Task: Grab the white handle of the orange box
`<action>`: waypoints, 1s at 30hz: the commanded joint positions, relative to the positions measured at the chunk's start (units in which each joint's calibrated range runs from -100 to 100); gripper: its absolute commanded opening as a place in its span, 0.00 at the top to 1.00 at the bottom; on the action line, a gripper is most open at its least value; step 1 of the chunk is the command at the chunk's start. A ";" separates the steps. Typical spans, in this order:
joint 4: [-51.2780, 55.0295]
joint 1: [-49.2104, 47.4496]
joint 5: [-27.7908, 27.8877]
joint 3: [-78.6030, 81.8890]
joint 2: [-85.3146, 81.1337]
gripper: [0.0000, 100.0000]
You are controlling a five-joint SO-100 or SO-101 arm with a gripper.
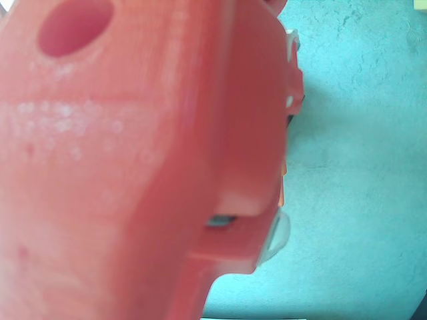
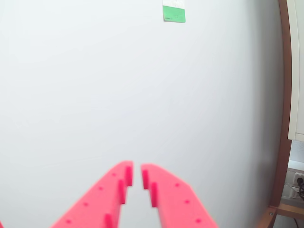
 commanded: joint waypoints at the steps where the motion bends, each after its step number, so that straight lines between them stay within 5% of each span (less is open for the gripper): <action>1: 3.35 -1.39 0.11 3.53 -2.02 0.98; 16: 2.75 -1.46 0.11 3.35 -1.34 0.97; 18: 2.75 -1.46 0.11 3.26 -1.26 0.90; 24: 3.18 -1.46 -0.26 2.38 -1.09 0.47; 30: 3.18 -2.86 0.11 -12.69 5.83 0.49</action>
